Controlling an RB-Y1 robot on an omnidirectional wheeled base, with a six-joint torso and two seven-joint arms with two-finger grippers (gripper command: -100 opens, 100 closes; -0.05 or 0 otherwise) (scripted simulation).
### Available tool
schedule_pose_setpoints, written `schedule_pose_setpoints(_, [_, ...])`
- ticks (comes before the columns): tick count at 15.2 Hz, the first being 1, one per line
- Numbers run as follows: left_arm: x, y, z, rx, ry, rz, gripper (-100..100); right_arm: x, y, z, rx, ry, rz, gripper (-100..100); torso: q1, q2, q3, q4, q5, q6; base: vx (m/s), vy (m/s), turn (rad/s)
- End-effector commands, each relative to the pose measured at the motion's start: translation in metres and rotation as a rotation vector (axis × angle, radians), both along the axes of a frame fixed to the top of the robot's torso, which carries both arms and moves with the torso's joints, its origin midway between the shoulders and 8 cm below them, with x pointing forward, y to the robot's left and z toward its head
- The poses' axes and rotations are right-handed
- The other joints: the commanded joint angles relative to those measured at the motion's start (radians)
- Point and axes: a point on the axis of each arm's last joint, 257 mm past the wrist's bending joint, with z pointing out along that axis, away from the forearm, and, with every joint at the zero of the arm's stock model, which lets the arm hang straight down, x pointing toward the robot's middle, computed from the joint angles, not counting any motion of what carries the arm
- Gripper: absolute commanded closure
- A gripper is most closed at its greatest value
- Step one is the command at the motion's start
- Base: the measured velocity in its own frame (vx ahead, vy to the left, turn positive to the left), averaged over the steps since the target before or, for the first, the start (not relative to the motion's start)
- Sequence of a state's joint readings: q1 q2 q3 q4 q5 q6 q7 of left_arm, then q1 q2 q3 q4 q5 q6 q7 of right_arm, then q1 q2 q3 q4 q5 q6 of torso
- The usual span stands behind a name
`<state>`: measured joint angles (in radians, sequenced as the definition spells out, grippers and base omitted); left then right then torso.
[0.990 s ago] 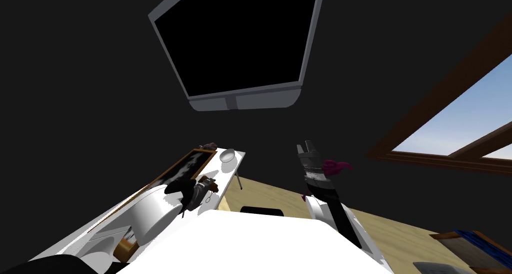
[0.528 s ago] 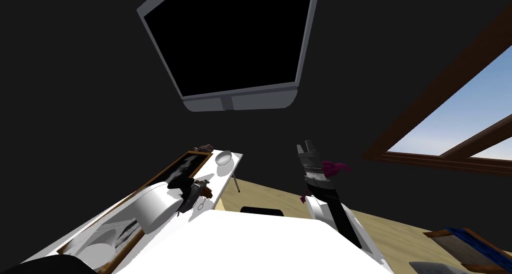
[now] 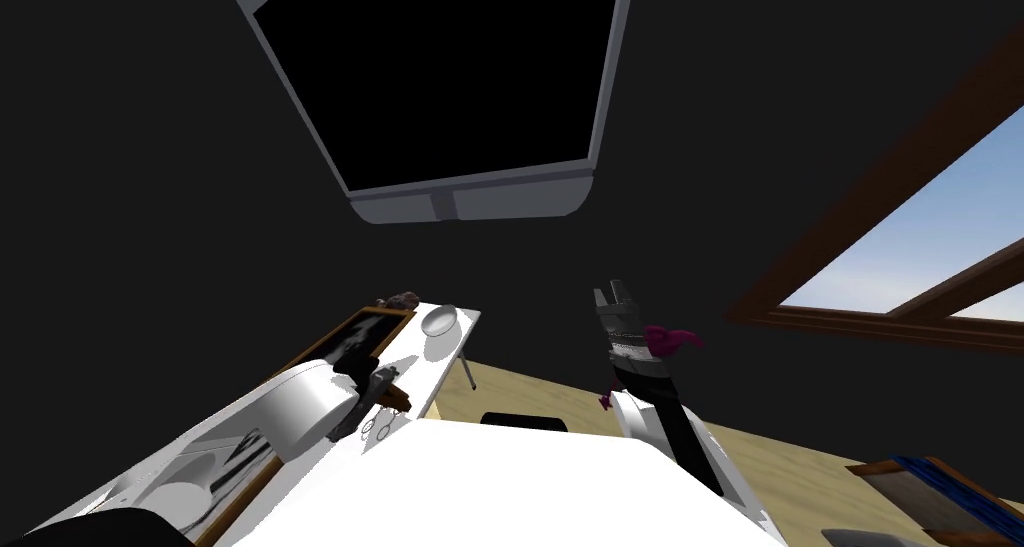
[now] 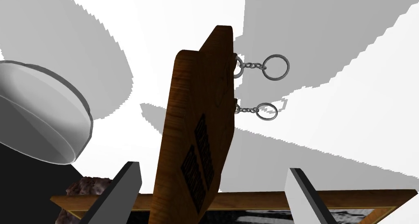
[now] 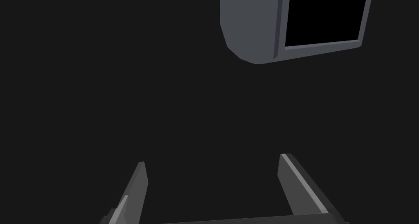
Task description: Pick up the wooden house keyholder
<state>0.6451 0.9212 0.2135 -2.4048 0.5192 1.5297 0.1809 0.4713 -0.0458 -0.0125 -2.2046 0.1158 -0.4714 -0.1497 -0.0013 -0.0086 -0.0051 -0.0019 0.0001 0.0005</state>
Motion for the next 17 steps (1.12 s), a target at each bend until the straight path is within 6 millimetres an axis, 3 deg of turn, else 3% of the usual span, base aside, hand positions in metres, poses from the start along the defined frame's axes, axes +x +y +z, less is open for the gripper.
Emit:
schedule_pose_setpoints(1, [-0.009,0.011,0.003,0.033,0.031,0.021,-100,0.0,0.0,0.0,0.0,0.0,0.0,0,0.0,0.0,0.0,0.0,0.0,0.0,0.06,-0.034,-0.016])
schedule_pose_setpoints(13, [-0.059,0.051,0.036,0.214,0.173,0.09,-100,0.0,0.0,0.0,0.0,0.0,0.0,0,0.0,-0.001,0.0,0.0,0.0,0.0,0.066,-0.031,-0.005])
schedule_pose_setpoints(17, [-0.074,0.056,0.047,0.262,0.211,0.1,-100,0.0,0.0,0.0,0.0,0.0,0.0,0,-0.001,-0.002,-0.001,0.0,0.0,0.0,0.091,-0.035,0.008])
